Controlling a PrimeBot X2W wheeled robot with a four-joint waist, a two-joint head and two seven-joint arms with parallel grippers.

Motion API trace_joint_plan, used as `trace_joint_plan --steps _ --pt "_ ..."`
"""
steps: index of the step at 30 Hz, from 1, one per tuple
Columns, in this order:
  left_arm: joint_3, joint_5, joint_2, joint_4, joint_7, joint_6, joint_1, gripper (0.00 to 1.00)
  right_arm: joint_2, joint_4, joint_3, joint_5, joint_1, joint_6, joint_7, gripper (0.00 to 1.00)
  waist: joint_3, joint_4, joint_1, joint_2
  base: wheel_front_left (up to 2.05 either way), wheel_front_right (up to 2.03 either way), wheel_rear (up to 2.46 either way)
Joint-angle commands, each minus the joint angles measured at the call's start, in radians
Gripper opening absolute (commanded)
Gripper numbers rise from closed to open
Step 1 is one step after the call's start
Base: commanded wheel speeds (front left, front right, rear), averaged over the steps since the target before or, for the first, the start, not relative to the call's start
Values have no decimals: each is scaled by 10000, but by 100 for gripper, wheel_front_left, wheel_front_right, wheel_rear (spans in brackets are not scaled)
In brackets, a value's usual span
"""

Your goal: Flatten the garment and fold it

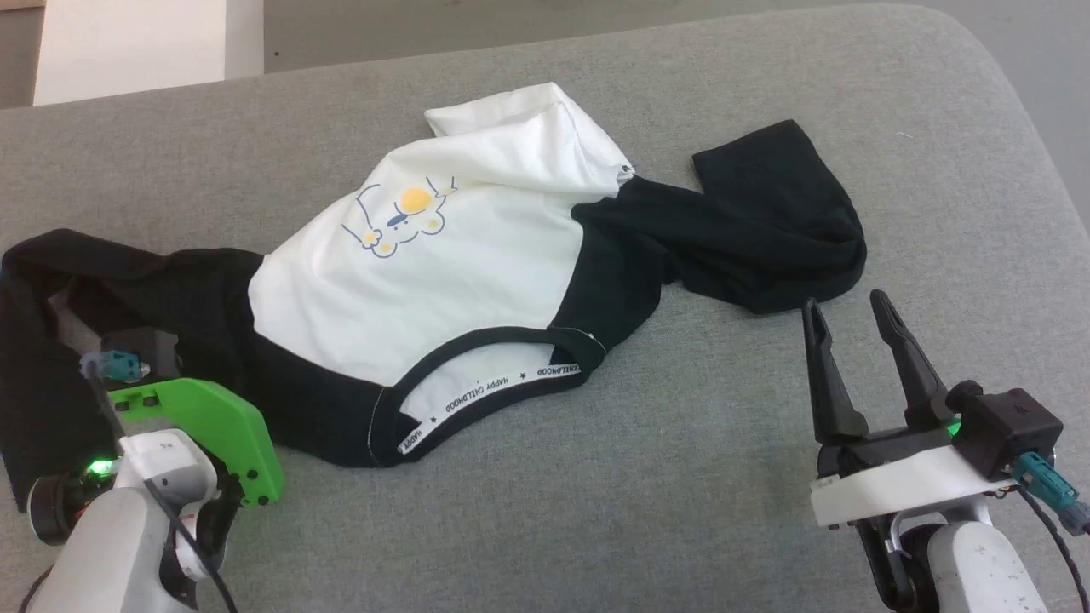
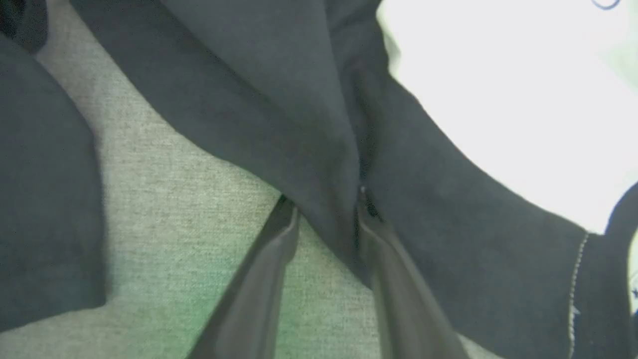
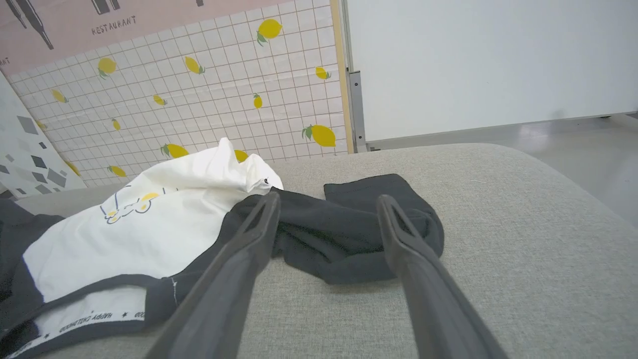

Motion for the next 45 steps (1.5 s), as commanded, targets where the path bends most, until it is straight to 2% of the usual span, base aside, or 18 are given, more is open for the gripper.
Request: trace_joint_plan --steps 1,6,10,13,22,30,37,42,43,44,45 --pt "-67 -46 -83 152 -19 -8 313 0 7 50 -13 34 -51 -13 -74 100 -54 26 0 113 0 0 0" --pt "652 -3 129 -445 -911 380 756 0 7 134 -73 92 23 -13 129 100 -321 253 0 113 0 0 0" --pt "1204 -17 395 -674 -1459 518 1070 0 7 207 206 17 -44 -13 803 100 -438 502 0 113 0 0 0" --pt "1391 -95 453 -695 -1710 468 1100 0 7 316 572 -173 -216 -13 1562 100 -423 659 0 113 0 0 0" --pt "1065 -123 237 -537 -1879 249 493 0 -54 1437 1888 -2098 -1664 -13 4863 100 72 1060 0 113 0 0 0" --pt "646 -161 -55 -343 -2052 -64 -59 0 -164 2567 1724 -2951 -2850 -13 5796 100 530 1435 0 113 0 0 0" --pt "402 -173 -209 -143 -2225 -266 -305 0 -21 3280 1269 -1928 -3258 -13 5913 100 701 1647 0 113 0 0 0" --pt "335 -222 -229 -25 -2273 -346 -328 0 2 3630 1166 -399 -3406 -13 5737 99 715 1703 0 113 0 0 0" --pt "324 -227 -228 -4 -2281 -356 -323 0 3 3731 1208 -340 -3434 -13 5726 49 706 1702 0 113 0 0 0" --pt "313 -240 -234 13 -2283 -367 -317 0 3 3815 1203 -286 -3446 -13 5716 30 693 1701 0 113 0 0 0" --pt "303 -251 -239 30 -2287 -375 -311 0 4 3890 1211 -247 -3453 -13 5693 15 675 1700 0 113 0 0 0"
